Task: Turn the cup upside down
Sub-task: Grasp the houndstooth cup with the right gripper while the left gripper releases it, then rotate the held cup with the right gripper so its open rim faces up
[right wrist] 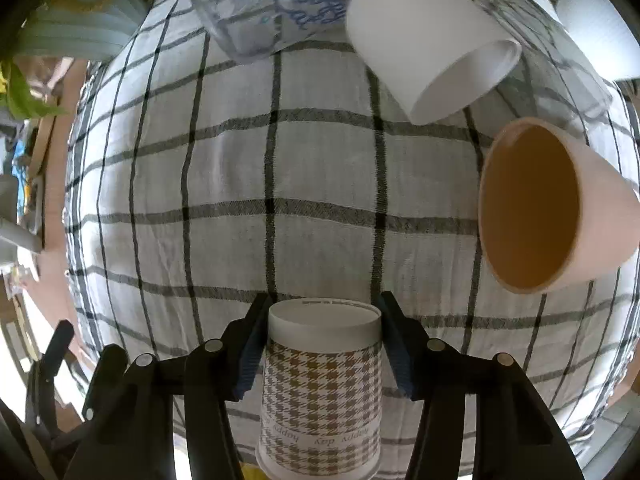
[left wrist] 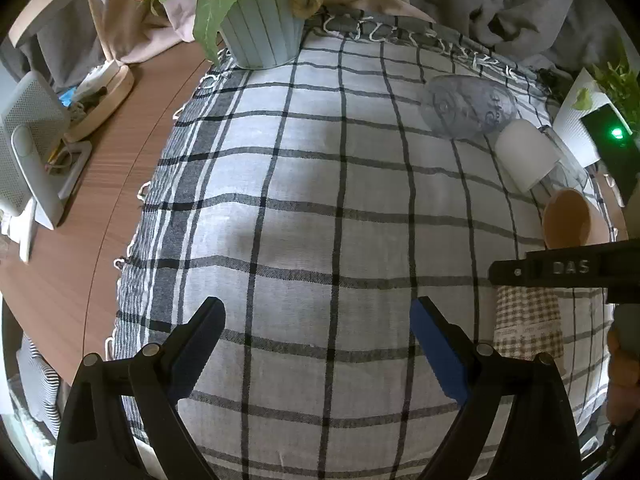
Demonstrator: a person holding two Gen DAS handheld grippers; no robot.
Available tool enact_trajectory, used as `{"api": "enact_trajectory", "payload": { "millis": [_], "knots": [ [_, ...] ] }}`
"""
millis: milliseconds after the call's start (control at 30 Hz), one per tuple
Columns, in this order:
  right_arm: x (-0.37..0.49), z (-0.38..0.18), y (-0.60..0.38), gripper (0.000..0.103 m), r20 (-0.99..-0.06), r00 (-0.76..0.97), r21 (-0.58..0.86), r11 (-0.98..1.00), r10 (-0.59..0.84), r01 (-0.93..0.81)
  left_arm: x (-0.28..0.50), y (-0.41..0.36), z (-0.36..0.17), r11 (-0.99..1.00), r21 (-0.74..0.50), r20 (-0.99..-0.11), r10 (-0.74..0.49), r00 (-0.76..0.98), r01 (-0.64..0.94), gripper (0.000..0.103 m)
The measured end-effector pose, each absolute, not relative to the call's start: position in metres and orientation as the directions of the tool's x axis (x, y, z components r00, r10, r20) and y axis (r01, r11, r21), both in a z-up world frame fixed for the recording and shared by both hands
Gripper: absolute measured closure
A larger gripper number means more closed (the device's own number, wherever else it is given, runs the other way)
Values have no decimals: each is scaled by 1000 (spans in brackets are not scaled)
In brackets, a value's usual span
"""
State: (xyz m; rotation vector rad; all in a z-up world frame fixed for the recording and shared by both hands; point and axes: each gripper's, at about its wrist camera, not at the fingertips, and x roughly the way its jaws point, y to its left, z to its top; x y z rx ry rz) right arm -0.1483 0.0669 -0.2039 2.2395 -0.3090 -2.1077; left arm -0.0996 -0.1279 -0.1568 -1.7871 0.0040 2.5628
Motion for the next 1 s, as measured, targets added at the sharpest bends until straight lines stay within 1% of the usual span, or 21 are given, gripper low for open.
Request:
{"api": "enact_trajectory", "payload": {
  "millis": [167, 300, 367, 400, 500, 633, 867, 1000],
  "knots": [
    [-128, -158, 71, 50, -980, -119, 169, -981, -157, -94, -98, -131, -150, -1000, -18, -931, 21, -365, -11, 8],
    [-113, -122, 73, 50, -948, -308, 113, -990, -83, -81, -98, -134, -146, -1000, -21, -925, 19, -380, 0, 8],
    [-117, -118, 76, 50, -941, -333, 102, -991, -69, -83, -98, -136, -146, -1000, -15, -924, 12, -383, 6, 8],
    [-116, -113, 66, 50, -917, -397, 78, -994, -41, -75, -98, -136, -146, -1000, -11, -923, 7, -385, 10, 8],
    [-117, -117, 49, 50, -871, -491, 39, -996, 4, -76, -97, -138, -146, -1000, 8, -917, -16, -398, 22, 8],
    [-119, -125, 43, 50, -832, -555, 46, -995, 14, -93, -99, -141, -151, -999, 23, -919, -36, -392, 38, 8],
    [-108, -138, 46, 50, -803, -596, 43, -993, 30, -107, -95, -140, -161, -998, 44, -927, -57, -372, 43, 8],
    [-96, -137, 40, 49, -793, -608, 15, -997, 34, -76, -94, -137, -162, -999, 38, -930, -47, -365, 31, 8]
  ]
}}
